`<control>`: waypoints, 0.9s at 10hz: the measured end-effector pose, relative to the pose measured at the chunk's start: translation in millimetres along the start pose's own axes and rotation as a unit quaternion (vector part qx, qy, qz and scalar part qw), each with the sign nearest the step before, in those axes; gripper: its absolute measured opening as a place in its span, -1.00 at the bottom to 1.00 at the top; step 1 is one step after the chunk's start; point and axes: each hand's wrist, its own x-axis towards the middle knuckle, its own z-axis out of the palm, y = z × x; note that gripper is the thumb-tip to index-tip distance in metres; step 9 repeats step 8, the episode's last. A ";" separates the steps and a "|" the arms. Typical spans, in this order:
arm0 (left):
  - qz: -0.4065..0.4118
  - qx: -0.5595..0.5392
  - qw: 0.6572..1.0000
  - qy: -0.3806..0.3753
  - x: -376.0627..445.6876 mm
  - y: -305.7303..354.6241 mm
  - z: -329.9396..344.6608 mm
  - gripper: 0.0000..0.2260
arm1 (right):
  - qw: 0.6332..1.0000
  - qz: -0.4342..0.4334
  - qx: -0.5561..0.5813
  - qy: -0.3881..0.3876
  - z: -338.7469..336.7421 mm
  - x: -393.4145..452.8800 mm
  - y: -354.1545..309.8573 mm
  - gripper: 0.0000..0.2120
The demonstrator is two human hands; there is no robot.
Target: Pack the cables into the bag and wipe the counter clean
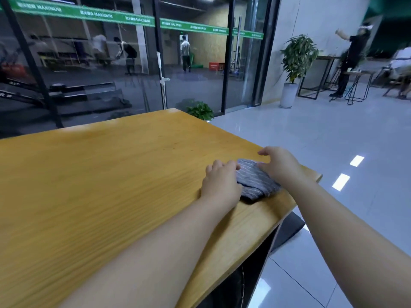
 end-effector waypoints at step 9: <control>0.110 0.051 0.984 -0.134 -20.2 -0.2 -4.0 -0.55 | 0.997 -0.034 -0.001 -0.063 6.0 -41.3 -9.5 -0.58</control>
